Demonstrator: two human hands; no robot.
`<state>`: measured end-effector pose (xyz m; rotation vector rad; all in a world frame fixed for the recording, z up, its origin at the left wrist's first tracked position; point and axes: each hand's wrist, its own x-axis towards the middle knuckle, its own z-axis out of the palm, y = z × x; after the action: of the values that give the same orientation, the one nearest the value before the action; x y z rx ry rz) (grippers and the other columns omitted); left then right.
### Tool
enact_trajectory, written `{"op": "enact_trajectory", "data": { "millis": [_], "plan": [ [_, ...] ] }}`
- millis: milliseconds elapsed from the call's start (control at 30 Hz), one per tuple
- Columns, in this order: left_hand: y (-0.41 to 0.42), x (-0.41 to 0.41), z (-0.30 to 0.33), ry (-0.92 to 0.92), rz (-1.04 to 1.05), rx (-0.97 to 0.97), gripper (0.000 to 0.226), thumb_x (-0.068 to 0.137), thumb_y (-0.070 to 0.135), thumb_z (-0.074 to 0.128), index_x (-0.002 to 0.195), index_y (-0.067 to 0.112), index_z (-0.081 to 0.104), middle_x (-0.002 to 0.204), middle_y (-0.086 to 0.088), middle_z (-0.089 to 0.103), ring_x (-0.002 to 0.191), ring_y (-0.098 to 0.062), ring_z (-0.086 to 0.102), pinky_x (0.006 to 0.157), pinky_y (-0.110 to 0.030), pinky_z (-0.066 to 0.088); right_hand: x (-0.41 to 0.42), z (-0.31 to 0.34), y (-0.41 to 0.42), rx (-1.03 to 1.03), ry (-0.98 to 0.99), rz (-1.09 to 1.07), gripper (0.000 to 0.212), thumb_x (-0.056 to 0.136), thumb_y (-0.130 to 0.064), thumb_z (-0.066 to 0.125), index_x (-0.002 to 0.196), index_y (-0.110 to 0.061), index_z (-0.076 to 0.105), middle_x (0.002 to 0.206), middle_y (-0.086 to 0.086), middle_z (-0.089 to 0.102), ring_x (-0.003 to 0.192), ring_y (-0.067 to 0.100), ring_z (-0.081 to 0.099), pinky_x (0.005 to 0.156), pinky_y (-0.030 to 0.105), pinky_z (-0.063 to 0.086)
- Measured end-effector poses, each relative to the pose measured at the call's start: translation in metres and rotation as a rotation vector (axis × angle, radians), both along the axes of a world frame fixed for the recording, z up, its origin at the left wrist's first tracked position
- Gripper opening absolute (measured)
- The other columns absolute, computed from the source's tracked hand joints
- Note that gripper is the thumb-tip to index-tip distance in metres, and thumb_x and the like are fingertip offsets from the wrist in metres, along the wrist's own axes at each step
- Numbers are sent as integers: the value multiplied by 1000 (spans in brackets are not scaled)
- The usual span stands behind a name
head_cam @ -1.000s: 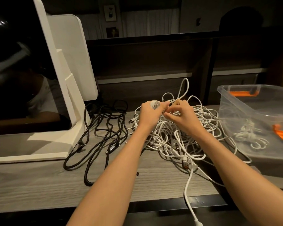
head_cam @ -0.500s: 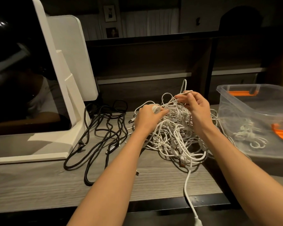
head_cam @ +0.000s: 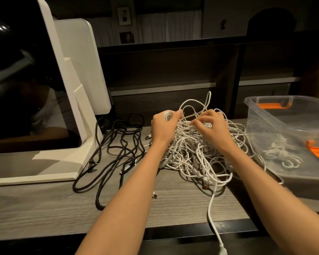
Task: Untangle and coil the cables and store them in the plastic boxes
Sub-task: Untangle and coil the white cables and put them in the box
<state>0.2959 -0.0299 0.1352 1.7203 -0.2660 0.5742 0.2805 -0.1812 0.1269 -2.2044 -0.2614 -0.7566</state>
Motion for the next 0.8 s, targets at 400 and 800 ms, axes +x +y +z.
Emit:
{"op": "enact_trajectory", "data": {
  "millis": [400,800],
  "plan": [
    [1,-5,2,92,-216,137,10,88,26,71,84,16,73,73,-5,69,63,-2,58,61,-18,46,-7,1,10,323,7,282,11,92,-22,60,90,-20,70,82,-3,65,75,1,58,71,14,44],
    [9,2,-7,226,218,730,34,87,50,65,85,17,69,78,2,65,82,-22,65,71,-35,49,4,5,-6,1020,-34,235,18,104,-19,37,96,-21,53,93,-9,73,100,6,65,80,23,47]
  ]
}}
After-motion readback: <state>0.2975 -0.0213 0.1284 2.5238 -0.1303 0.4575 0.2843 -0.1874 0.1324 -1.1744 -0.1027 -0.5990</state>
